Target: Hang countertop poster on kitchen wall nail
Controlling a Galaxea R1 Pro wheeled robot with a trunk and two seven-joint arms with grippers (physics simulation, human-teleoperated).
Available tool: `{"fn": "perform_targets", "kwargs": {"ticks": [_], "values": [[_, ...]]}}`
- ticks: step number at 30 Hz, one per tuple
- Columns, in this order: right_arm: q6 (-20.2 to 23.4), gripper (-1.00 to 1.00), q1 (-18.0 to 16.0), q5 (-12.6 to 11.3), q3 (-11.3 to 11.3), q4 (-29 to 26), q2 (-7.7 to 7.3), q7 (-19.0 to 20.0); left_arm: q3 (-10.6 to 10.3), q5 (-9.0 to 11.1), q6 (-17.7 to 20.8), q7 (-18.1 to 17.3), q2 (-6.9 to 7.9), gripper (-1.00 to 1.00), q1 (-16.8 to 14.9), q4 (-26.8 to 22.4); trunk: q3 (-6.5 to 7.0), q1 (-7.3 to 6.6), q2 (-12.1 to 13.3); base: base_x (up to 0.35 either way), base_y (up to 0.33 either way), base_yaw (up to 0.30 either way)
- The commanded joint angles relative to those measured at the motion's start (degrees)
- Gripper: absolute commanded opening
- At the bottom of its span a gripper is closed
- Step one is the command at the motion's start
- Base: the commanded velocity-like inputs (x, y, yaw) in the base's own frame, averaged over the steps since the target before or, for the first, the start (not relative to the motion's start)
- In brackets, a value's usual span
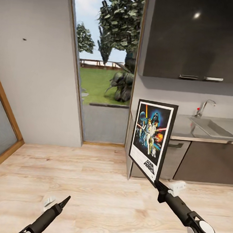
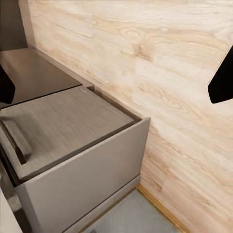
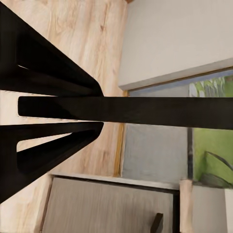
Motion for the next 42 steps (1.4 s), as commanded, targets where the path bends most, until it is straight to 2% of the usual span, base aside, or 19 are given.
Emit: {"fn": "perform_targets", "kwargs": {"ticks": [1,9,42], "values": [[0.26,-1.00,-0.05,-0.72,0.05,-0.04,-0.04,0.23,-0.47,0.31,-0.37,-0.07,0.01,1.00,-0.05,0.03,-0.13,0.05,-0.12,0.181,0.255,0.005],[0.20,-1.00,-0.05,-0.68,0.16,-0.04,-0.04,0.19,-0.45,0.31,-0.36,-0.08,0.01,1.00,-0.05,0.03,-0.13,0.05,-0.12,0.171,0.263,0.165],[0.20,-1.00,-0.05,-0.67,0.10,0.05,-0.04,0.18,-0.51,0.26,-0.15,0.09,0.13,1.00,-0.05,0.19,-0.13,0.05,-0.12,0.151,0.271,0.287]]}}
